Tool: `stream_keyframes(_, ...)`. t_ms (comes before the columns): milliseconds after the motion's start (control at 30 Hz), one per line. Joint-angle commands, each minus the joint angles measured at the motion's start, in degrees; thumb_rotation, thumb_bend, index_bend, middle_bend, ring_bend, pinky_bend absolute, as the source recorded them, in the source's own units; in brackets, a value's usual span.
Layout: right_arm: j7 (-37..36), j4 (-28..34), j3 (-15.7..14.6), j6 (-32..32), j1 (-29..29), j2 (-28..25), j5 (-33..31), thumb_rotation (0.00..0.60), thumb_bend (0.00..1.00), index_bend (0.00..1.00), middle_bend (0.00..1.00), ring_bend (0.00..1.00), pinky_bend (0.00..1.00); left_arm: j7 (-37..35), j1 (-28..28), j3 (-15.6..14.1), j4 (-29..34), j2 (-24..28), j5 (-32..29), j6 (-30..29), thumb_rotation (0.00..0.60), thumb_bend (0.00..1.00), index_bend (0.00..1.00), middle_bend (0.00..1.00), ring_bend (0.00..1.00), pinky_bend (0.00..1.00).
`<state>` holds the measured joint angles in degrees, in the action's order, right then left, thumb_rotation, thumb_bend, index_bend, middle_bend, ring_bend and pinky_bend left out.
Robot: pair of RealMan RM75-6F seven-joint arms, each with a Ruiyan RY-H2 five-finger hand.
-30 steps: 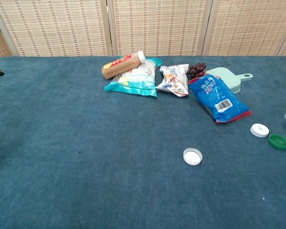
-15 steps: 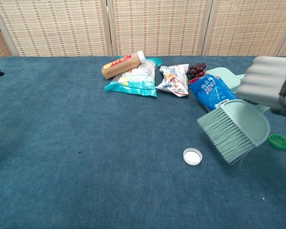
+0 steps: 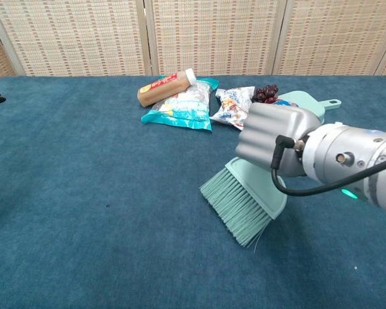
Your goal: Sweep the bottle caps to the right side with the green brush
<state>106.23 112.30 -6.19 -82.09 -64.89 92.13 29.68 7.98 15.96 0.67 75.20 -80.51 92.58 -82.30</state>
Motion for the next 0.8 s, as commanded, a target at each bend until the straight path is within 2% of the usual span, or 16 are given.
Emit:
stream_keyframes(33,2.4,-0.7,-0.3,-1.0,-0.9,1.0,-0.8,0.6,0.5,0.96,0.9,0.62,0.32,0.0,0.0,0.0,0.0,0.0,0.0,0.0,0.6,0.45,0.0,0.0,0.0,0.01)
stream_keyframes(133,9.0,-1.4,-2.6,-4.5,-2.2,2.3,-2.3,0.6,0.5,0.96,0.9,0.62,0.32,0.0,0.0,0.0,0.0,0.0,0.0,0.0,0.6,0.45,0.0,0.0,0.0,0.01)
stream_keyframes(233,11.5,-1.3,-3.6,-7.0,-2.3,3.0,-3.1,0.6,0.5,0.96,0.9,0.62,0.32,0.0,0.0,0.0,0.0,0.0,0.0,0.0,0.6,0.45,0.0,0.0,0.0,0.01)
stream_keyframes(567,12.5,-1.5,-7.6,-9.8,-0.9,1.8,-2.8,0.6,0.5,0.96,0.9,0.62,0.32,0.0,0.0,0.0,0.0,0.0,0.0,0.0,0.6,0.45,0.0,0.0,0.0,0.01)
stream_keyframes(800,11.4,-0.5,-10.2,-11.5,0.8,-0.9,-2.3,0.6,0.5,0.96,0.9,0.62,0.32,0.0,0.0,0.0,0.0,0.0,0.0,0.0,0.6,0.45,0.0,0.0,0.0,0.01)
